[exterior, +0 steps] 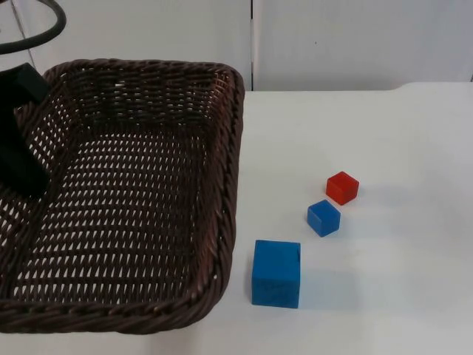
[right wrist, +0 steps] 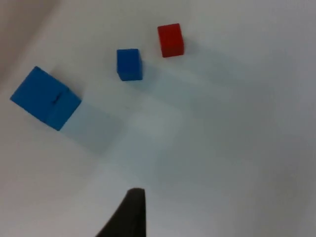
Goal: Pick up the basket with the left hand and place the largest block into the basket with the right hand.
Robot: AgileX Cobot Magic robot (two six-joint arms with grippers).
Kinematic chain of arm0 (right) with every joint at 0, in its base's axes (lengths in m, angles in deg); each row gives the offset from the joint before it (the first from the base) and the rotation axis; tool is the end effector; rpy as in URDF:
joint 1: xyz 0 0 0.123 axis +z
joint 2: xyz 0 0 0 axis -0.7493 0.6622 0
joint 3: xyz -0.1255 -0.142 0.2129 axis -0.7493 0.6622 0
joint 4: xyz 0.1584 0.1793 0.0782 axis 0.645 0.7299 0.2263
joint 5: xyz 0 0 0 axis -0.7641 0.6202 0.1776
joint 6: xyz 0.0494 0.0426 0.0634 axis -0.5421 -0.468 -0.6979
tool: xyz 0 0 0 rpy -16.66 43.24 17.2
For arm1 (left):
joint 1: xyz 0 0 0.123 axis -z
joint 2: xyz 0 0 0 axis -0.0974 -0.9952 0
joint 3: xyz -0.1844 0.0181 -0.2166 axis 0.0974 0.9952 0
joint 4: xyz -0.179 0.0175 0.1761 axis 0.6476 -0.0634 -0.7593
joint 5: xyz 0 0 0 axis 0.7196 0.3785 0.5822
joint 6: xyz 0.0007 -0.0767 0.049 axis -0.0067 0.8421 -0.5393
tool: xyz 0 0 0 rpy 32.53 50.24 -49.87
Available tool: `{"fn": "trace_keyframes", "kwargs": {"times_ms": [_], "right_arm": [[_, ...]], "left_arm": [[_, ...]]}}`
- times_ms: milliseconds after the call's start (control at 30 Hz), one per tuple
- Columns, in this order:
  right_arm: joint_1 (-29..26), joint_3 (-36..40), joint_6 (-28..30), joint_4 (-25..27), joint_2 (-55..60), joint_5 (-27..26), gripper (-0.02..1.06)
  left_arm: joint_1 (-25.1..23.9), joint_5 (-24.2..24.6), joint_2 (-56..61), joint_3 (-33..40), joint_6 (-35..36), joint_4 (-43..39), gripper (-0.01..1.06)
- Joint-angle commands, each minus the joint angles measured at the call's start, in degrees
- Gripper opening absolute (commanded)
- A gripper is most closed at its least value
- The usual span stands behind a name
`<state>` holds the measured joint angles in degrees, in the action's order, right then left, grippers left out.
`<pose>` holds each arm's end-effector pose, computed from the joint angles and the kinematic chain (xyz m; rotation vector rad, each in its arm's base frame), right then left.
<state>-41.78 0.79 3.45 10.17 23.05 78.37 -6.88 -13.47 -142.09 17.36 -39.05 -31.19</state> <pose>0.2051 0.0478 0.2955 -0.6823 2.4106 0.2321 0.2579 -0.0345 0.2255 0.0237 2.8932 -0.6720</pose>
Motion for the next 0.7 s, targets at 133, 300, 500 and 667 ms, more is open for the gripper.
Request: {"fn": "trace_keyframes", "kwargs": {"times_ms": [133,300,500,667], "right_arm": [[3.35,-0.38,11.12,6.5,4.75,1.43,0.98],[11.8,-0.38,13.12,6.36,10.25,-3.07,0.98],[20.76,-0.38,14.48,3.73,18.22,-9.39,0.98],[24.74,-0.38,18.75,3.69,23.89,-14.98,0.98]], "left_arm": [[-0.09,0.08,0.82,-0.01,-0.16,1.68,0.0],[-0.09,0.08,0.82,-0.01,-0.16,1.68,0.0],[-0.09,0.19,0.82,-0.01,-0.16,1.64,0.0],[-0.09,0.19,0.82,-0.01,-0.19,1.29,0.0]]}}
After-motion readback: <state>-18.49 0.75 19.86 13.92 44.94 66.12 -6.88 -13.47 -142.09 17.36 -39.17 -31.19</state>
